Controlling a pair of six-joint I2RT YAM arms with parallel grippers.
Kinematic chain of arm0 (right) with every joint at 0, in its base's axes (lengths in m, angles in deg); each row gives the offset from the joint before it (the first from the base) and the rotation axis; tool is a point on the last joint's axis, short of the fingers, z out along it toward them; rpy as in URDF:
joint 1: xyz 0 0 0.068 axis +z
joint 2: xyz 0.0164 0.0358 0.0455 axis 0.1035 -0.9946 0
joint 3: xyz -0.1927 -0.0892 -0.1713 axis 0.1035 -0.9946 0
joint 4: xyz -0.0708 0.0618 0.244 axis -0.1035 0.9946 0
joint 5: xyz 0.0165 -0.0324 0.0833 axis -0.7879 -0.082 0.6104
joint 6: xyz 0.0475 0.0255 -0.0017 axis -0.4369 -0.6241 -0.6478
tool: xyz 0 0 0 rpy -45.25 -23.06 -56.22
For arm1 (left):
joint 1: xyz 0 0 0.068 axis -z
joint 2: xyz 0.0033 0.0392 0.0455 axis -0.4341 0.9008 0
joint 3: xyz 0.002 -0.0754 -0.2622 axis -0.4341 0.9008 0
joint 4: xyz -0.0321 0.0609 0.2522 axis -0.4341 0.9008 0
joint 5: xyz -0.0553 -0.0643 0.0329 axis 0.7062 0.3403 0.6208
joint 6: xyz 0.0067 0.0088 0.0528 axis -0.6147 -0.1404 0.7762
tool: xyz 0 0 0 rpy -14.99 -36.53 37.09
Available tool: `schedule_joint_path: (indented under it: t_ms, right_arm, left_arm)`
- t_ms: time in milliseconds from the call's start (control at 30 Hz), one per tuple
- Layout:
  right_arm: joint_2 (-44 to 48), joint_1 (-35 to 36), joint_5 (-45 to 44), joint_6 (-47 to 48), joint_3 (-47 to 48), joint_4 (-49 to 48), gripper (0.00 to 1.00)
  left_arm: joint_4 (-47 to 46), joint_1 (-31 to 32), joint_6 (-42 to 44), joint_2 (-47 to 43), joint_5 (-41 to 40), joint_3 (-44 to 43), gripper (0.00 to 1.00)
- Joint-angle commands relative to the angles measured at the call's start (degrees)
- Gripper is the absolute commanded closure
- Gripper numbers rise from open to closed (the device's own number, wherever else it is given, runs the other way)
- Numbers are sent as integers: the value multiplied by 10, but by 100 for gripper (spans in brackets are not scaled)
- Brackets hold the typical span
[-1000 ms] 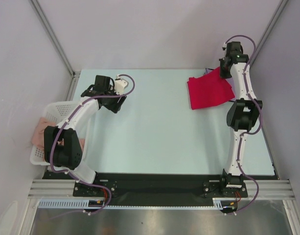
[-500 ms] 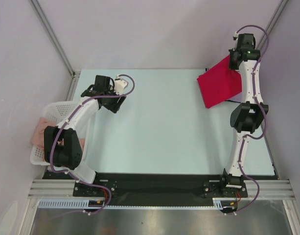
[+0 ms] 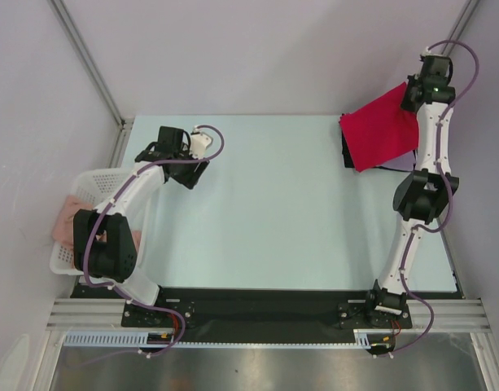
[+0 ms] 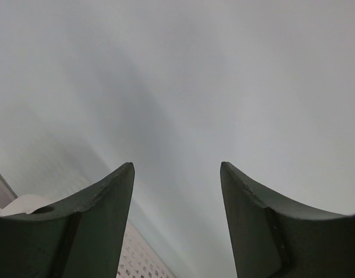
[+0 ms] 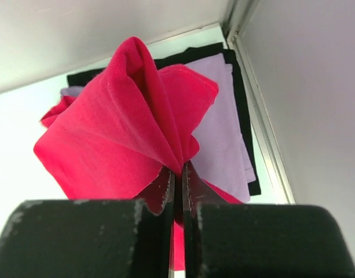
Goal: Fold and stack the t-shirts
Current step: Neatly place the folded tshirt to the corner
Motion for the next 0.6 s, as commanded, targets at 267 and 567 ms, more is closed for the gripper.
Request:
schedule_joint_path:
  t_ms: [267,567]
  right_arm:
    - [-46,-64,66,-95,-61,-114,100]
    - [-48,-61,14,-89,-70,-110,8]
  left_arm:
    - [-15,-5,14,1,-10,5,34]
    - [-12,-5,14,2,-4,6,34]
